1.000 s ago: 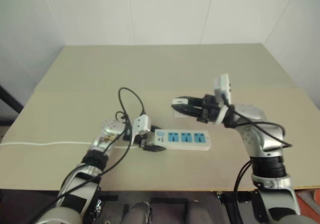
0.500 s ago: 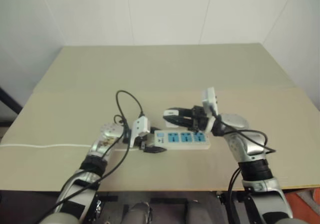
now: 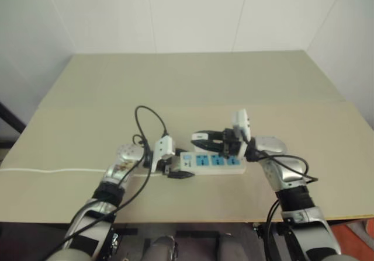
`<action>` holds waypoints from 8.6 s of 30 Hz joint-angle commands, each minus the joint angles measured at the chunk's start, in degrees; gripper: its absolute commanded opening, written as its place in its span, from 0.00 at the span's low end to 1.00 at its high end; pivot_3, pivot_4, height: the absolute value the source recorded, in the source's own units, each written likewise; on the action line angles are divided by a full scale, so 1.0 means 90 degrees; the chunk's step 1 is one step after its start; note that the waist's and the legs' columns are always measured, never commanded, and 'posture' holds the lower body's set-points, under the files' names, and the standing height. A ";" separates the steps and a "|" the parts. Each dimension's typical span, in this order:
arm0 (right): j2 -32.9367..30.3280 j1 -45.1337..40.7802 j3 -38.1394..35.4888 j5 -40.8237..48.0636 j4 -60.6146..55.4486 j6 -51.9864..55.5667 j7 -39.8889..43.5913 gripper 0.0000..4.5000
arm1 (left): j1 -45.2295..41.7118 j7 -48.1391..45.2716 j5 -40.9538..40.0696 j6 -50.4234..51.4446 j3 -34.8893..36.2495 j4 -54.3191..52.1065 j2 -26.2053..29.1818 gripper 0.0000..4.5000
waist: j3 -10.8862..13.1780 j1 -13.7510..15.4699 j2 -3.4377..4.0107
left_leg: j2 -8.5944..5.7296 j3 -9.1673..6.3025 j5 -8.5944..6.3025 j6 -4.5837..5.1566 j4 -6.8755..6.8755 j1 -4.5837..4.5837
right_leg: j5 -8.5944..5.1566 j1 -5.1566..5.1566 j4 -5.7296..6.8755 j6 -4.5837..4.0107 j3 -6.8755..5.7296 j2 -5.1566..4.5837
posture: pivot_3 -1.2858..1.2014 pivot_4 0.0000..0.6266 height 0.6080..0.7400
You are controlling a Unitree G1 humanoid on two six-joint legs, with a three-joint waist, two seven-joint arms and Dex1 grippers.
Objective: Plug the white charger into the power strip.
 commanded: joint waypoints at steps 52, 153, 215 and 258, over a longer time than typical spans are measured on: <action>-0.0452 0.0148 0.0087 -0.0441 0.1205 -0.0934 0.0548 0.26 | 0.0138 -0.0215 0.0024 0.0091 -0.0156 -0.0040 0.0296 0.74 | 0.0000 0.0018 0.0000 | -0.0001 -0.0001 -0.0003 -0.0001 -0.0009 0.0023 | 0.0000 0.0002 -0.0005 0.0000 0.0034 0.0019 | 0.52 0.24 1.00; -0.0308 0.0230 0.0782 -0.1137 0.2287 -0.1410 0.0530 0.26 | 0.0300 0.0053 -0.0095 0.0316 -0.0168 -0.0344 0.0526 0.74 | -0.0035 0.0027 -0.0020 | 0.0165 0.0045 -0.0024 -0.0030 -0.0127 0.0229 | 0.0052 0.0119 -0.0090 -0.0077 0.0071 0.0193 | 0.52 0.24 1.00; -0.0376 0.0047 0.1204 -0.1355 0.2746 -0.1779 0.1041 0.68 | 0.0511 0.0285 -0.0119 0.0398 -0.0101 -0.0553 0.0565 0.74 | -0.0025 0.0035 -0.0026 | 0.0192 0.0049 0.0002 -0.0075 -0.0213 0.0317 | 0.0054 0.0142 -0.0118 -0.0075 0.0076 0.0236 | 0.52 0.24 1.00; -0.3602 0.1825 -0.2475 0.0706 -0.0895 -0.0462 0.1024 1.00 | 0.1197 -0.0448 -0.2753 0.3091 0.2191 -0.3820 0.3339 0.99 | 0.0219 0.0013 0.0009 | 0.0251 0.0090 0.0027 -0.0117 -0.0210 0.0117 | 0.0113 -0.0040 -0.0109 -0.0170 0.0076 0.0266 | 0.52 0.24 1.00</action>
